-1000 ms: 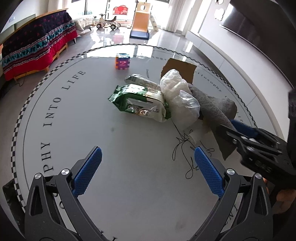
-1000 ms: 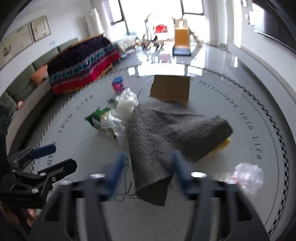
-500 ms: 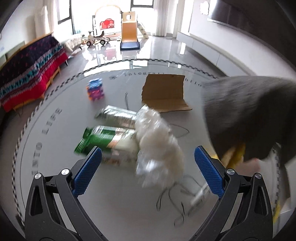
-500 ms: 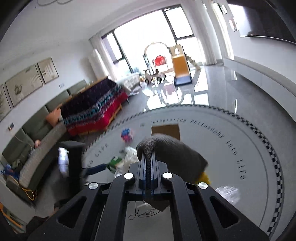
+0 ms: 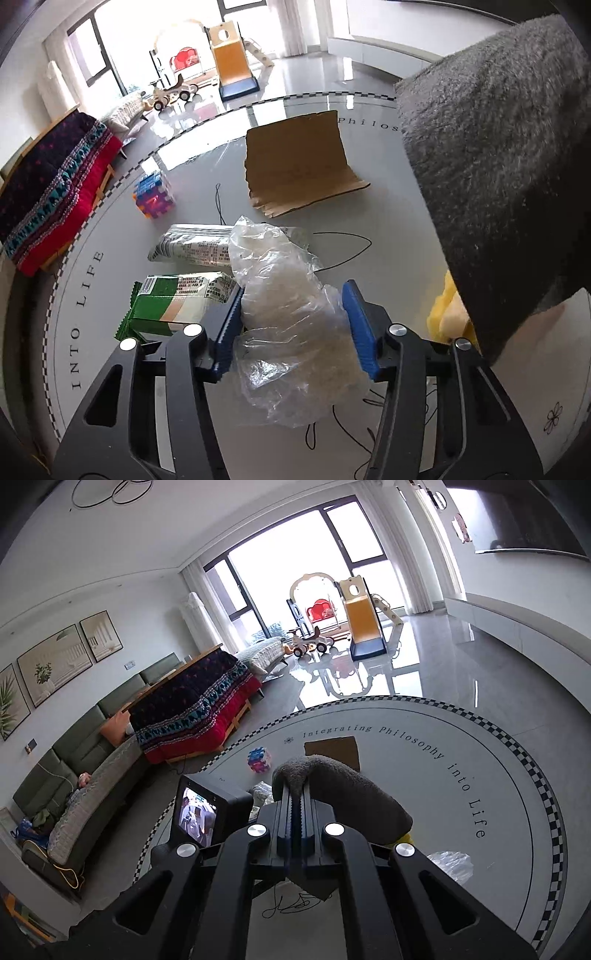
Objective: Collect trash
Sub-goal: 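Carry the grey cloth with the right tool while the left tool carries the clear bag to the trash bag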
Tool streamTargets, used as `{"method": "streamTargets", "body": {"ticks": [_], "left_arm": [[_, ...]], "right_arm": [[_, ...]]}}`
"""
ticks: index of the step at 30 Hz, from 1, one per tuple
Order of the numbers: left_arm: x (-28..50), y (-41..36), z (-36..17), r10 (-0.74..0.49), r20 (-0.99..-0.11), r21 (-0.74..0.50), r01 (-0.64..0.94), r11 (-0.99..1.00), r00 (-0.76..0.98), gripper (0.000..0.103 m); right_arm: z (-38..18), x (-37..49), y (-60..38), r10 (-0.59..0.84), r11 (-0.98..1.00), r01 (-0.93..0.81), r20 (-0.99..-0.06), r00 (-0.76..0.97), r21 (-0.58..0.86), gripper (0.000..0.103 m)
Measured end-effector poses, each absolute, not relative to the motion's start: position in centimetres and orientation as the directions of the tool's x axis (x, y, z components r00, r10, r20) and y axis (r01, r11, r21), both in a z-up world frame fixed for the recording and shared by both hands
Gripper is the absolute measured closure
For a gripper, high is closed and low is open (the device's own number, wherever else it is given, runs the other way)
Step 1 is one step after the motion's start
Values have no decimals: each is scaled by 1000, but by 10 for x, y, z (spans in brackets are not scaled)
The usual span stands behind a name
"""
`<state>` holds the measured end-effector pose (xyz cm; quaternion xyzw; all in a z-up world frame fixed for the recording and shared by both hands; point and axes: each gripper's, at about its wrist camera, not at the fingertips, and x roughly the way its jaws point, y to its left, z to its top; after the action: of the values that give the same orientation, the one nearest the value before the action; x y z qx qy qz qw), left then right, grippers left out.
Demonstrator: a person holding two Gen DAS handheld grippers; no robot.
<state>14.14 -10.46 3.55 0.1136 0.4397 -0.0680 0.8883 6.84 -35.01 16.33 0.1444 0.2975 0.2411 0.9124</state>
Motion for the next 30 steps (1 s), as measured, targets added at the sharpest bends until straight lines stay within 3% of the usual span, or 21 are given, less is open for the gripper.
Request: {"method": "streamTargets", "body": {"ticks": [4,14,30], "left_arm": [[132,-90,45,-81,-796,56,207,977,600,53],[75,-45,81,-118,-734,-20,153,988,668,53],[-18,34,98,-78,-670,-69,43,997,738,51]], "right_arm": [[164,70,-347,530,841,-359,-482,698,405,99],[175,49,-313,539,840,-388,-494,682,380,99],[206,-4,-222,595,802,-506,-495,633,317,99]]}}
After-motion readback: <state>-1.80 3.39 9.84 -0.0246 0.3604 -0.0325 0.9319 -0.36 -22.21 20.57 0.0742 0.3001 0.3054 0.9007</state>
